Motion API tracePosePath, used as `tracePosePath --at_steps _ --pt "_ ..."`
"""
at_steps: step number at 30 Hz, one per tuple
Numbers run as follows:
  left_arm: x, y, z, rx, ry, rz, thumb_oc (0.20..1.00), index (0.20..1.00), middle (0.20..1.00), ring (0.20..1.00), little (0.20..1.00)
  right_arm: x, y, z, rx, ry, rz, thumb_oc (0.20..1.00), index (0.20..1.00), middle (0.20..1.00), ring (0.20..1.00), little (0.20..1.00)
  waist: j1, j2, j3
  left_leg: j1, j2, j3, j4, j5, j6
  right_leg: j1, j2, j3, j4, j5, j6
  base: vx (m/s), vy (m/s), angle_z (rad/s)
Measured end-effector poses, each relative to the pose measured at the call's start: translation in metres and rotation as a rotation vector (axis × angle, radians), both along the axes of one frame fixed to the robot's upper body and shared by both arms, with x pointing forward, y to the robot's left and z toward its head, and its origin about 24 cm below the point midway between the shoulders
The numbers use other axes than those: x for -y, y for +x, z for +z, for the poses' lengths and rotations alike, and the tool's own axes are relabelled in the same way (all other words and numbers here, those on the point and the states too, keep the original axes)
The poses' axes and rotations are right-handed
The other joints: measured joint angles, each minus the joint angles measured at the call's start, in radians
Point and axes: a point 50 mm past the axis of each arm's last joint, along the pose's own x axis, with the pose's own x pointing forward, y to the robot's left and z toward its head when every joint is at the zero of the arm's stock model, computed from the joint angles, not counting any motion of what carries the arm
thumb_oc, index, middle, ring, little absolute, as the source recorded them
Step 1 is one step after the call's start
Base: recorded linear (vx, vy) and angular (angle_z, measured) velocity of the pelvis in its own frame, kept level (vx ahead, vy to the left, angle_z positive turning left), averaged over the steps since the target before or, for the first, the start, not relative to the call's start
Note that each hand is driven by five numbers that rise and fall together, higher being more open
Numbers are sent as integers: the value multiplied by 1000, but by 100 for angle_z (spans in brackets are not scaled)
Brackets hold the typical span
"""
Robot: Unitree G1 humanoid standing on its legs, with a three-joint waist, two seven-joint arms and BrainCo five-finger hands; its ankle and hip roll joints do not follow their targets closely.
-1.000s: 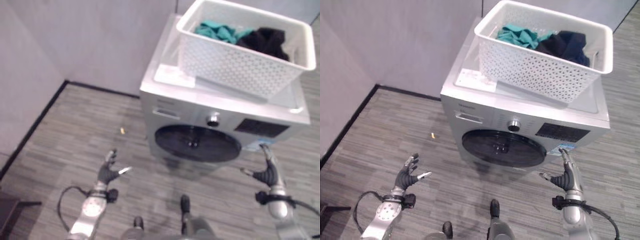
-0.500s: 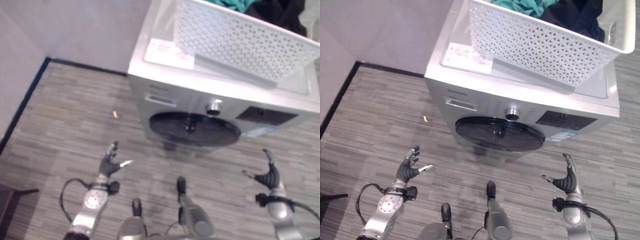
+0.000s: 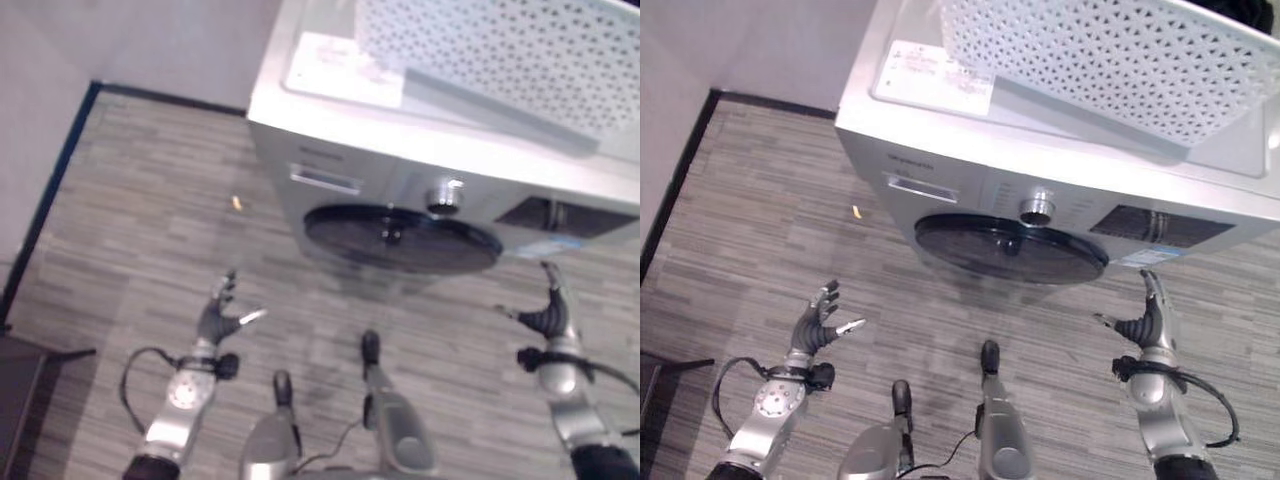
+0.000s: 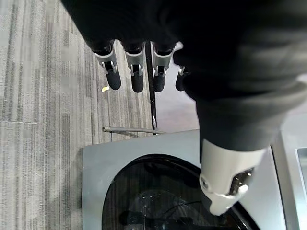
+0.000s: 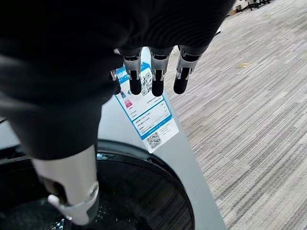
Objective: Grab the laundry basket,head to the washer,open it,put in the laundry and shut it.
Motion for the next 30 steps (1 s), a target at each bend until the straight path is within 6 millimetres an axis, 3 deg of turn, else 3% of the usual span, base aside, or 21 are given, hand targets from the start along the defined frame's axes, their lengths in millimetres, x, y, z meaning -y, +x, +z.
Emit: tracePosePath --at_steps 8,22,24,30 --pt "3 10 9 41 -12 -7 1000 1000 1000 1000 1000 -6 17 13 72 7 10 1000 1000 1000 1000 1000 5 25 15 -38 -2 -8 4 5 -5 -31 -5 -6 -6 5 -4 -8 -28 3" --pt "2 10 9 42 -99 24 1000 1000 1000 1000 1000 -21 55 55 278 70 19 1000 1000 1000 1000 1000 12 71 36 -109 -7 -5 17 22 -9 -98 -10 -4 0 35 -21 -4 -21 -1" --pt "3 11 10 45 -108 23 1000 1000 1000 1000 1000 -27 70 64 281 50 56 1000 1000 1000 1000 1000 14 81 38 -119 -7 -5 17 25 -6 -108 -9 -3 -6 37 -23 8 -18 -1" --pt "4 13 13 61 -124 20 1000 1000 1000 1000 1000 -20 76 72 279 -1 61 1000 1000 1000 1000 1000 26 87 39 -139 -6 -9 14 41 -10 -131 -7 0 -4 52 -32 1 -25 -1"
